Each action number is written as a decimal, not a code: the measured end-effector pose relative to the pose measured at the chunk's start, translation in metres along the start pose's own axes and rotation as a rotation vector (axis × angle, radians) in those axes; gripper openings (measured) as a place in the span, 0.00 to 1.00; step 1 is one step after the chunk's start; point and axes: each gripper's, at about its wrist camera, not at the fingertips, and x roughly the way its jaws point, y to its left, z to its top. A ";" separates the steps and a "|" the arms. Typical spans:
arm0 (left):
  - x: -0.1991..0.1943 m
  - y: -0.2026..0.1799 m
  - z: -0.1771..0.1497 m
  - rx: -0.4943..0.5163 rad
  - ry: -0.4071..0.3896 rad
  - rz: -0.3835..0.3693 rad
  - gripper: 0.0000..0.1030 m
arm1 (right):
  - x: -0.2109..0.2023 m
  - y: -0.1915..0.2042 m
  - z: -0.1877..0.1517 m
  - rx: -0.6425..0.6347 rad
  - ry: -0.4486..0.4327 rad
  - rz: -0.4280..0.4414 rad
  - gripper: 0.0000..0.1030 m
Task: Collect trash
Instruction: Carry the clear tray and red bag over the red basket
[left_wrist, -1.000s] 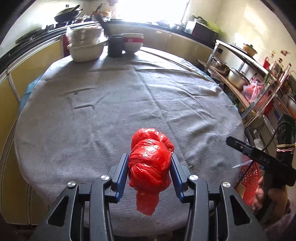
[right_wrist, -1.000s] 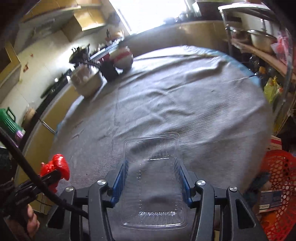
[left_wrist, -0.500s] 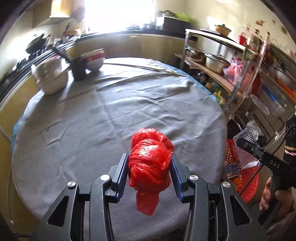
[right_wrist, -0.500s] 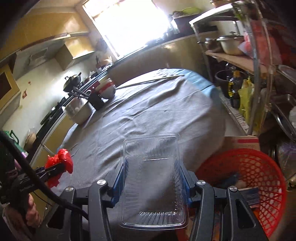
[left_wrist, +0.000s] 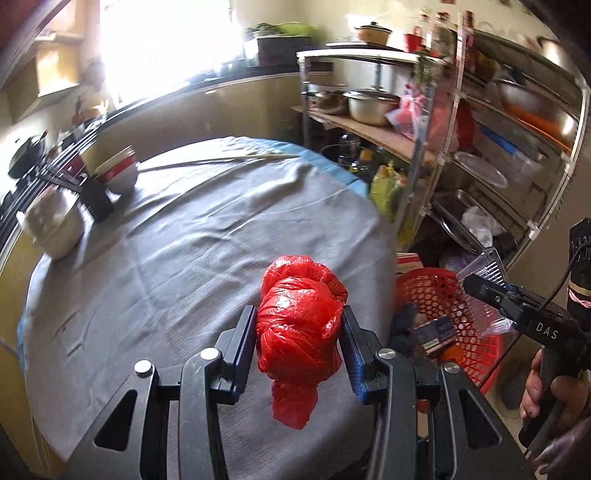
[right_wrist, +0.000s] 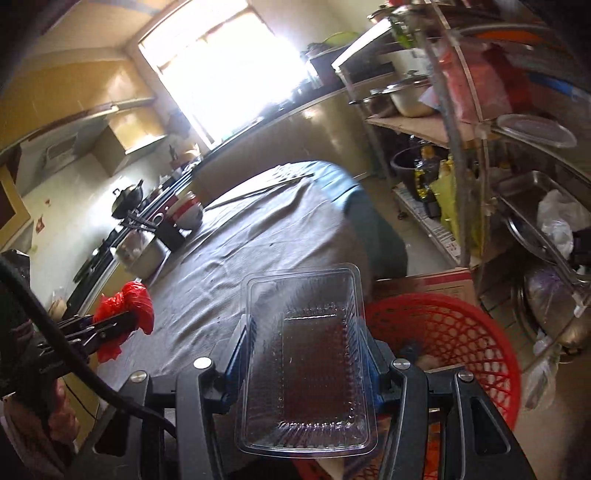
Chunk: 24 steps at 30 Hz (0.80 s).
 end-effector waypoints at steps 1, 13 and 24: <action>0.001 -0.006 0.002 0.011 -0.001 -0.004 0.44 | -0.003 -0.005 0.000 0.010 -0.005 -0.003 0.53; 0.014 -0.072 0.020 0.135 0.008 -0.061 0.44 | -0.037 -0.050 -0.003 0.087 -0.049 -0.044 0.53; 0.026 -0.110 0.029 0.196 0.022 -0.094 0.44 | -0.051 -0.077 -0.008 0.145 -0.051 -0.048 0.53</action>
